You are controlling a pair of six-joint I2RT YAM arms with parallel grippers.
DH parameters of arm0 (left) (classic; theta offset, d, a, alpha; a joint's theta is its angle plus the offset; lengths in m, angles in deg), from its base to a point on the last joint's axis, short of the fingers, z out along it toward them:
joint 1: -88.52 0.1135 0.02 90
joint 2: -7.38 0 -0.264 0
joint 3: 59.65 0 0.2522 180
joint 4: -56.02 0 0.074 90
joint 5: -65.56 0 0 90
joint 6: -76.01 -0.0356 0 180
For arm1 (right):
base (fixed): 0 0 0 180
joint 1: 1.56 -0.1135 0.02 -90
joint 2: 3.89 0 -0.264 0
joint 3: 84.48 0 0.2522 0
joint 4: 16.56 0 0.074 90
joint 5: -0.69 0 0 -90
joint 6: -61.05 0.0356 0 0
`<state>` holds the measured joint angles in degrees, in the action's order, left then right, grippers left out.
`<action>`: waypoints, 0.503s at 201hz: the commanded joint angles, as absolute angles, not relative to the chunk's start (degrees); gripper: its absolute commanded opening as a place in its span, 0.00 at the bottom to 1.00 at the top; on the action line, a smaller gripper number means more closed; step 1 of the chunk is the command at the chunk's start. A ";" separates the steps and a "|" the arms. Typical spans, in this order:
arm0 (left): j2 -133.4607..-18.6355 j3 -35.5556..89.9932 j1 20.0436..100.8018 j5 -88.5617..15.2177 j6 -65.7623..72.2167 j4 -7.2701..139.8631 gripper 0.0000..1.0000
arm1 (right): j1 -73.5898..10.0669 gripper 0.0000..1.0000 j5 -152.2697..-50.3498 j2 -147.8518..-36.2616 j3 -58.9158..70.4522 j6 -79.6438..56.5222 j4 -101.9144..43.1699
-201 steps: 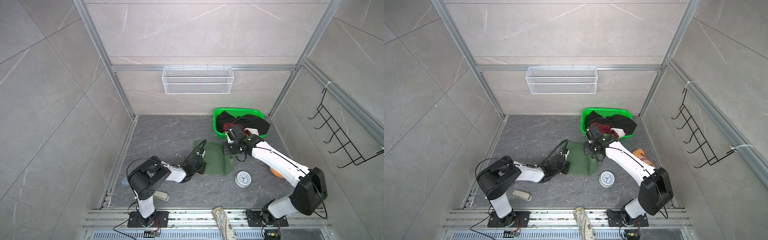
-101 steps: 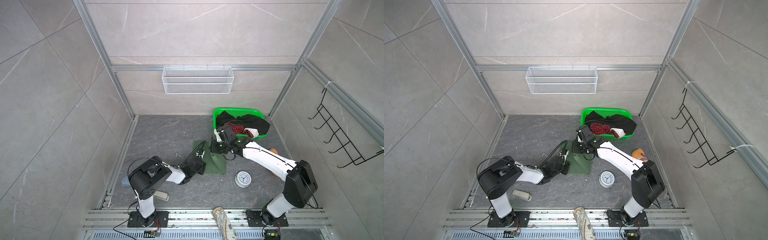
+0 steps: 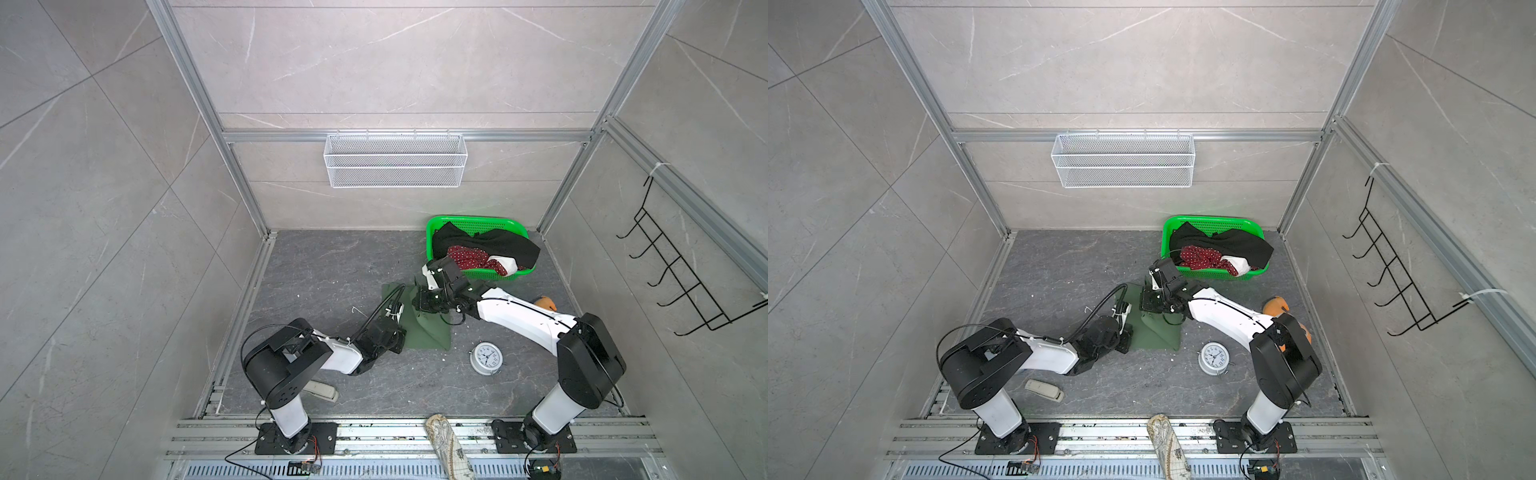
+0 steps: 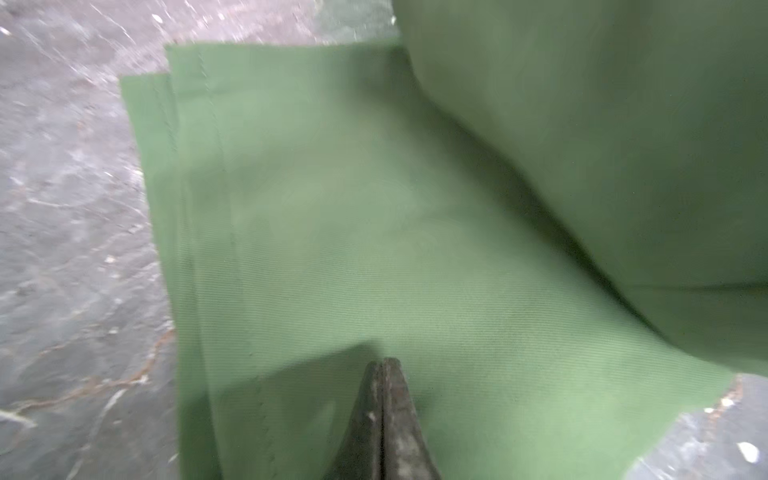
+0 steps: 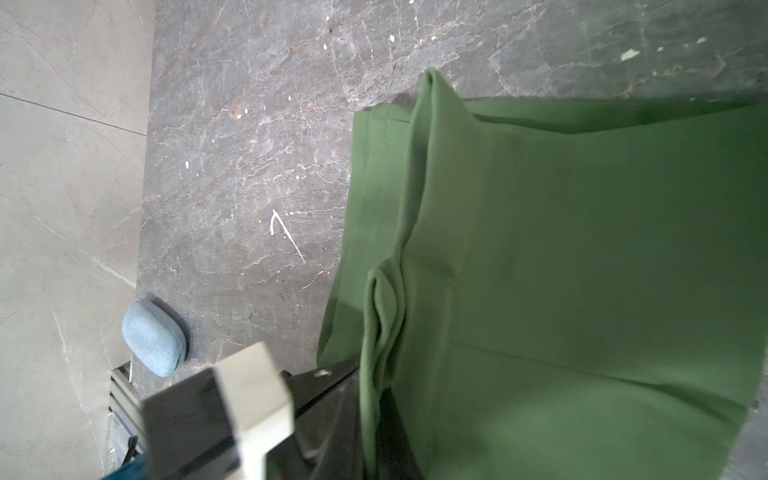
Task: Fold and stack skirts
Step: Fold the skirt at the center of the table.
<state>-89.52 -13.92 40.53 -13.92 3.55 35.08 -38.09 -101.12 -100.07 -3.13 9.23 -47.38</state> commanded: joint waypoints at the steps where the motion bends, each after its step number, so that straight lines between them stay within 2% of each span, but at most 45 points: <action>1: -85.54 -14.68 41.69 -15.86 3.29 33.33 0.00 | -38.56 0.00 -100.65 -102.30 -4.35 8.72 -44.80; 51: -80.82 -19.50 46.03 -16.53 7.67 32.25 0.00 | -38.56 0.00 -101.81 -103.15 -5.68 8.76 -42.99; 101: -84.40 -21.94 46.61 -17.67 10.29 28.67 0.00 | -39.16 0.00 -101.30 -102.77 -5.31 8.50 -43.43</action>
<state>-82.46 -22.07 46.68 -16.02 7.53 33.42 -38.36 -101.58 -102.89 -5.16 9.18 -43.75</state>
